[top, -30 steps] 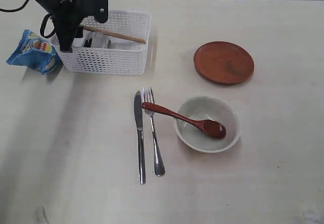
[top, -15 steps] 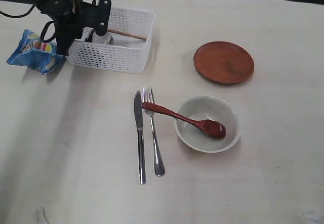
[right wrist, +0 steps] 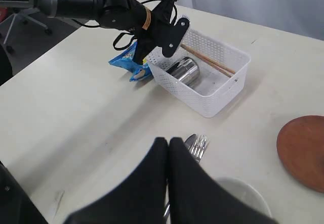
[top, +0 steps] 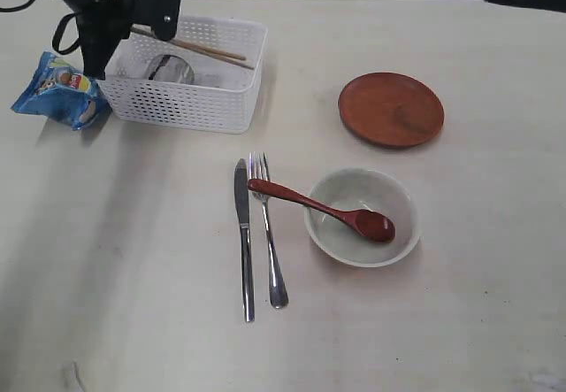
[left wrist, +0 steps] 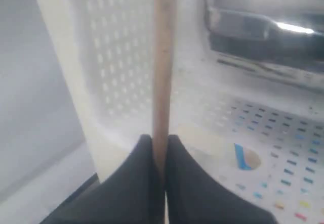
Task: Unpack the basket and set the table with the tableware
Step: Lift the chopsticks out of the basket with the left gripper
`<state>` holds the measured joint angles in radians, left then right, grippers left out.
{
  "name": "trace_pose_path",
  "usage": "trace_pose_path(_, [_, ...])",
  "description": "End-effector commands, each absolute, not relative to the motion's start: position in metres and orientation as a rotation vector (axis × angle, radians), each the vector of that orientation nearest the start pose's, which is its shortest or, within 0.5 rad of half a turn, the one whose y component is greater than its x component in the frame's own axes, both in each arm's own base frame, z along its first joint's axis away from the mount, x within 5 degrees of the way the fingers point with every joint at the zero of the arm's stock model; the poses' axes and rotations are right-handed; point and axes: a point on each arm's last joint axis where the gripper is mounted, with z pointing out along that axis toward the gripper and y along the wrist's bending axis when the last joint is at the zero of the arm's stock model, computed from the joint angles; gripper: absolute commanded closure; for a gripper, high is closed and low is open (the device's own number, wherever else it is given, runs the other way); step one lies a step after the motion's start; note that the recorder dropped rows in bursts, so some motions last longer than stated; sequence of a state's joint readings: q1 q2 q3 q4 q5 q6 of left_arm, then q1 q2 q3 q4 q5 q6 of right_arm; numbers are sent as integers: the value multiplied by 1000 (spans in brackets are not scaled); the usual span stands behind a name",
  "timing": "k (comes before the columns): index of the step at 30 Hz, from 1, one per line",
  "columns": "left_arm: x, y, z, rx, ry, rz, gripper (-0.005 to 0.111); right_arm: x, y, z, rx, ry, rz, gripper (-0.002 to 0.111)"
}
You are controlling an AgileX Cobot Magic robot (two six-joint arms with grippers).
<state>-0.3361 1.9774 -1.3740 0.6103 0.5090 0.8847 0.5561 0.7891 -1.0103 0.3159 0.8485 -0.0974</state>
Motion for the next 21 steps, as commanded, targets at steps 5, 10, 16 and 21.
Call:
trace_pose_path(5, [399,-111,231,-2379,-2491,-1018,107,105,90,403,-624,2058,633,108])
trace_pose_path(10, [378,-110,266,-2231,-2778,-846,107,104,88,400,-660,2081,588,108])
trace_pose_path(16, [331,-118,308,-2141,-3002,-249,107,101,86,396,-675,2130,584,108])
trace_pose_path(21, [286,-120,297,-1801,-2963,126,107,99,85,394,-663,2167,595,108])
